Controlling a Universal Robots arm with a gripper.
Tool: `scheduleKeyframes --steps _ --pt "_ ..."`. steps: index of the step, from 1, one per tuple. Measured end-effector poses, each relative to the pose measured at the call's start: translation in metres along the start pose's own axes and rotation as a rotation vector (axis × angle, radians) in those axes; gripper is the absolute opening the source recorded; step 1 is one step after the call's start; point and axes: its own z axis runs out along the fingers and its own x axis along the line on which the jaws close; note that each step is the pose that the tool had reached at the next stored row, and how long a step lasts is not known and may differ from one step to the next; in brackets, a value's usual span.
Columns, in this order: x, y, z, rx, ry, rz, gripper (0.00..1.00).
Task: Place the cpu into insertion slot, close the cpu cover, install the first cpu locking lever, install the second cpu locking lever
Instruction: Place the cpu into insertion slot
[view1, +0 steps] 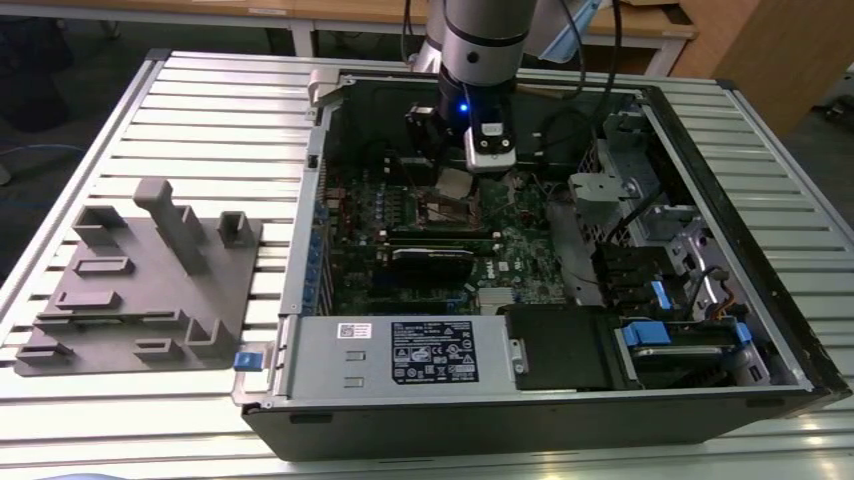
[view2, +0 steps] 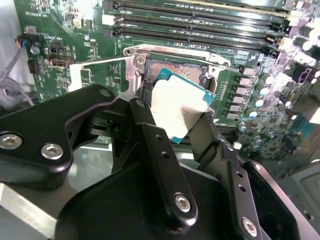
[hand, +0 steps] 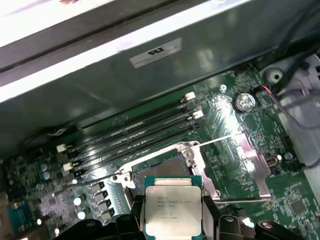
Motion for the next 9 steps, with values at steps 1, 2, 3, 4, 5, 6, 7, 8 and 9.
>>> scheduleKeyframes --steps 1,2,3,4,5,6,7,8,9 --pt "0.0000 0.0000 0.0001 -0.0003 -0.0005 0.007 0.54" --pt "0.0000 0.0000 0.0001 -0.0004 -0.0009 0.011 0.54" --pt "0.0000 0.0000 0.0001 -0.0004 -0.0011 0.013 0.54" --pt "0.0000 0.0000 0.0001 -0.0004 -0.0012 0.015 0.54" --pt "0.0000 0.0000 0.0001 -0.0005 -0.0013 0.016 0.54" --pt "0.0000 0.0000 0.0001 -0.0005 -0.0014 0.017 0.54" --pt "0.0000 0.0000 0.0001 -0.0005 -0.0014 0.017 0.54" --pt "0.0000 0.0000 0.0001 -0.0005 -0.0014 0.017 0.54" --pt "0.0000 0.0000 0.0001 -0.0005 -0.0014 0.017 0.54"
